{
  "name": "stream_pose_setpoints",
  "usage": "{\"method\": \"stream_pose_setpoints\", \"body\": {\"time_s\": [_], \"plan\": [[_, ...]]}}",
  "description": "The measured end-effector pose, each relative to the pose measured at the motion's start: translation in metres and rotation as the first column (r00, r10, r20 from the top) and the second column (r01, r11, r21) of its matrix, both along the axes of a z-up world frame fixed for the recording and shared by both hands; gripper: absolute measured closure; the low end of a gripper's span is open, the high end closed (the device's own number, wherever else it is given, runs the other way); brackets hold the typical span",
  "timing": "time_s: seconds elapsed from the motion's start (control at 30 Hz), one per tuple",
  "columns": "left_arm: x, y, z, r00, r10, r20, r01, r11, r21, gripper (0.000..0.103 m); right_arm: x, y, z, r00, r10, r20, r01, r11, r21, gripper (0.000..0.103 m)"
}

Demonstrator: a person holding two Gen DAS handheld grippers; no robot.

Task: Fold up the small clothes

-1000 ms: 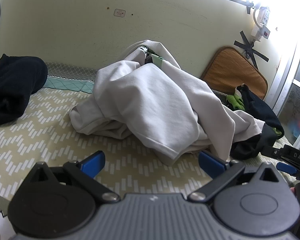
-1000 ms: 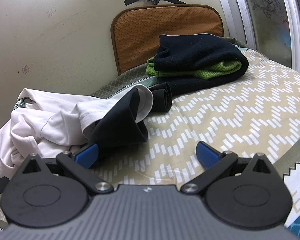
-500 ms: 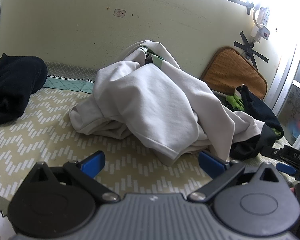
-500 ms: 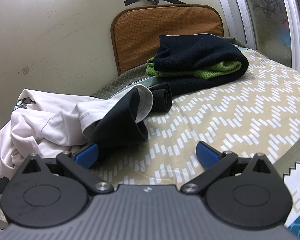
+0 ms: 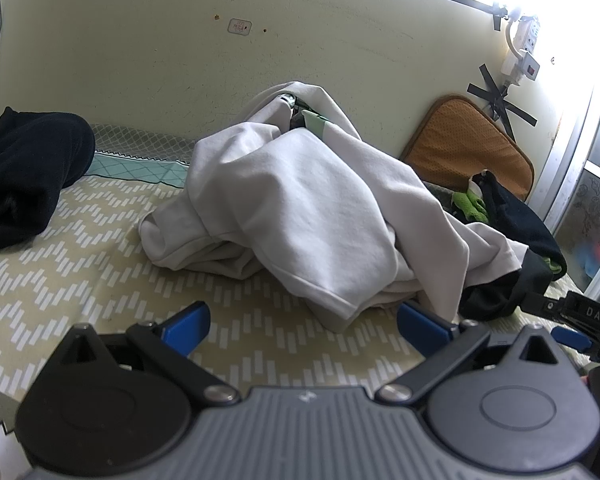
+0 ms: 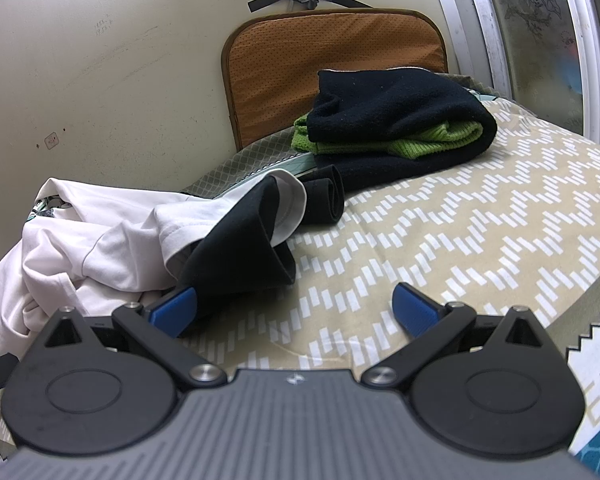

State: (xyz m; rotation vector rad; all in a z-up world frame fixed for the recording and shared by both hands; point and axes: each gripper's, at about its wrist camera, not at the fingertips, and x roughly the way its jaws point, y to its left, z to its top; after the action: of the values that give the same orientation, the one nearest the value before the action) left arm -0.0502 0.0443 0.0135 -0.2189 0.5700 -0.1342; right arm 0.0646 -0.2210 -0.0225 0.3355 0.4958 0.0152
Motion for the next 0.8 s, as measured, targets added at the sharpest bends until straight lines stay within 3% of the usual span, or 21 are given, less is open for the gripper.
{"method": "stream_pose_setpoints", "body": {"time_s": [0.6, 0.8], "plan": [[0.0005, -0.0016, -0.0003, 1.0, 0.001, 0.002, -0.001, 1.0, -0.002, 0.0, 0.0, -0.0003, 0.0, 1.0, 0.0, 0.0, 0.0, 1.0, 0.0, 0.0], [-0.0013, 0.0018, 0.0026, 1.0, -0.009, 0.023, 0.01, 0.999, -0.035, 0.0, -0.0042, -0.0058, 0.0013, 1.0, -0.004, 0.02, 0.003, 1.0, 0.03, 0.0]]}}
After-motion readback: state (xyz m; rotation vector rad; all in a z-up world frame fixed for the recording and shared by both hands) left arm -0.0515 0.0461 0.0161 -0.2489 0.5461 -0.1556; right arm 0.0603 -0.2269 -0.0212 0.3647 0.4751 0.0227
